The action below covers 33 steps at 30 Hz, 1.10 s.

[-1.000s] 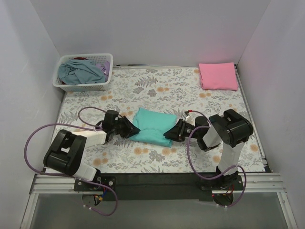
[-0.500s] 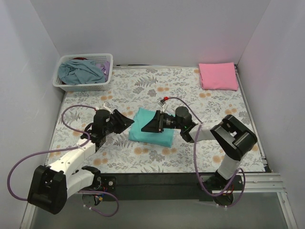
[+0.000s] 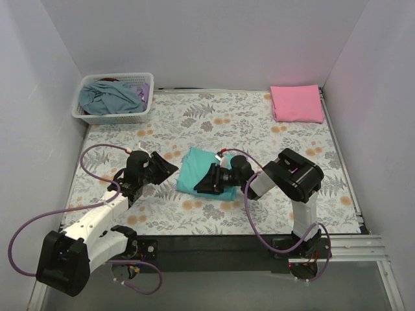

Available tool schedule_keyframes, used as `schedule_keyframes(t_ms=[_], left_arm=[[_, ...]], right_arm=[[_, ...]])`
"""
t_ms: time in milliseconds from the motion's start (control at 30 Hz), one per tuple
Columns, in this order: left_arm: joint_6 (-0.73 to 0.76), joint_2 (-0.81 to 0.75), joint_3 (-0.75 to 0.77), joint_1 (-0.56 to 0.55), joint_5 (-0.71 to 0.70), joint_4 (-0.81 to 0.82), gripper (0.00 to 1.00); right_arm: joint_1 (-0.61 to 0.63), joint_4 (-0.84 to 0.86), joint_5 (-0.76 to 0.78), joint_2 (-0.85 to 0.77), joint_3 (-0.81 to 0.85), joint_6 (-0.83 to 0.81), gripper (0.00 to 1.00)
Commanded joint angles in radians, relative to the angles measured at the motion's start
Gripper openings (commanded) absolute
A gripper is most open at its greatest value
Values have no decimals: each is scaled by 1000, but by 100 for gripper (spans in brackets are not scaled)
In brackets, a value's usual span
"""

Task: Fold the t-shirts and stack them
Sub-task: Fold the tshirt

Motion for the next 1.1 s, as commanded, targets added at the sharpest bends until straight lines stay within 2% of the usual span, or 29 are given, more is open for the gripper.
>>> schedule_keyframes(t_ms=[0, 167, 267, 500, 600, 667, 767, 900, 967, 1067], left_arm=[[18, -3, 35, 2, -16, -15, 36], [19, -8, 40, 0, -13, -21, 37], [13, 3, 43, 2, 1, -18, 37], [1, 57, 57, 0, 64, 9, 37], [1, 101, 77, -3, 92, 31, 37], [4, 124, 92, -4, 101, 42, 37], [7, 173, 126, -4, 124, 72, 37], [-1, 262, 176, -6, 156, 152, 37], [1, 336, 219, -6, 156, 175, 34], [7, 444, 285, -6, 156, 221, 28]], right_arm=[[-14, -33, -1, -90, -45, -20, 47], [-28, -33, -29, -262, -131, -34, 47], [-40, -29, -37, -303, -199, -51, 47], [-198, 75, -58, -216, -391, -80, 45], [-227, 160, -104, -168, -414, -51, 44], [-227, 187, -126, -202, -402, -20, 43], [-237, 136, -153, -304, -335, -37, 43], [-272, -111, -141, -406, -203, -150, 44], [-302, -186, -126, -408, -129, -189, 44], [-355, -190, -121, -337, -54, -203, 44]])
